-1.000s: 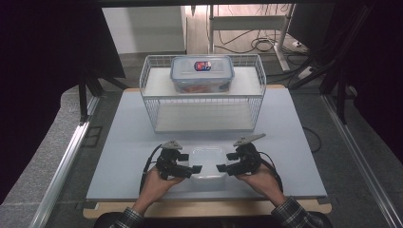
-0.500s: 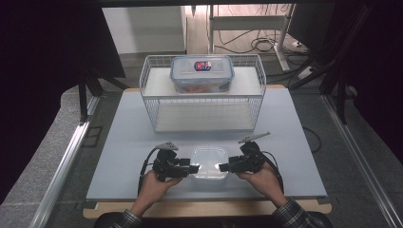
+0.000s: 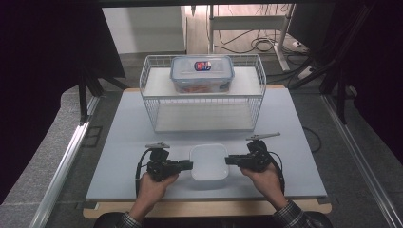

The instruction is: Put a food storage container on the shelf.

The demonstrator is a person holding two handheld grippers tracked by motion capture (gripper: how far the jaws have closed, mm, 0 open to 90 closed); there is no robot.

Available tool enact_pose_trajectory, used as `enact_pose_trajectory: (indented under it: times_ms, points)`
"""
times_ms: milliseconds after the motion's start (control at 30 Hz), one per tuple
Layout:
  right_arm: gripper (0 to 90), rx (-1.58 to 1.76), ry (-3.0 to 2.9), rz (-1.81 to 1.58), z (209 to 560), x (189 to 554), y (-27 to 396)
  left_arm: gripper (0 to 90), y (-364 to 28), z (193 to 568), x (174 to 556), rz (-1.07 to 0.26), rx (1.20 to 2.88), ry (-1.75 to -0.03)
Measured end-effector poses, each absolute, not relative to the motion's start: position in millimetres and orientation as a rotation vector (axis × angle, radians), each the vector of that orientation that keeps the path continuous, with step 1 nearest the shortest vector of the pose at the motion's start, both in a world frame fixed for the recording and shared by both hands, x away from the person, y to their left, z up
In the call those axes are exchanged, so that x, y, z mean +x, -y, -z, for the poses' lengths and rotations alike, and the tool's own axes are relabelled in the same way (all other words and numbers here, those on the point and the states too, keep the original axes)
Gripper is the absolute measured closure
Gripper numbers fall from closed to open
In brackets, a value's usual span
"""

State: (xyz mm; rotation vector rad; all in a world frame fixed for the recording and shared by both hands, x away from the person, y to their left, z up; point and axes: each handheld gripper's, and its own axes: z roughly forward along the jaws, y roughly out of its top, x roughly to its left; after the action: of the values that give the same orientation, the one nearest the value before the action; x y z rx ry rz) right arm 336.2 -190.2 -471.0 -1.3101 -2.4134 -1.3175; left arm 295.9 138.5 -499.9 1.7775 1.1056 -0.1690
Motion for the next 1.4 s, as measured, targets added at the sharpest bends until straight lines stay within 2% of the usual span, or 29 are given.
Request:
enact_pose_trajectory:
  times_ms: [767,1400]
  points:
    - [79.6,-1.254,2.461,1.518,456,334,185,78.5,-137,481,299,-0.041,1.749,-1.118]
    - [79.5,-1.161,2.498,1.641,416,348,174,78.8,-147,434,303,-0.164,1.717,-1.073]
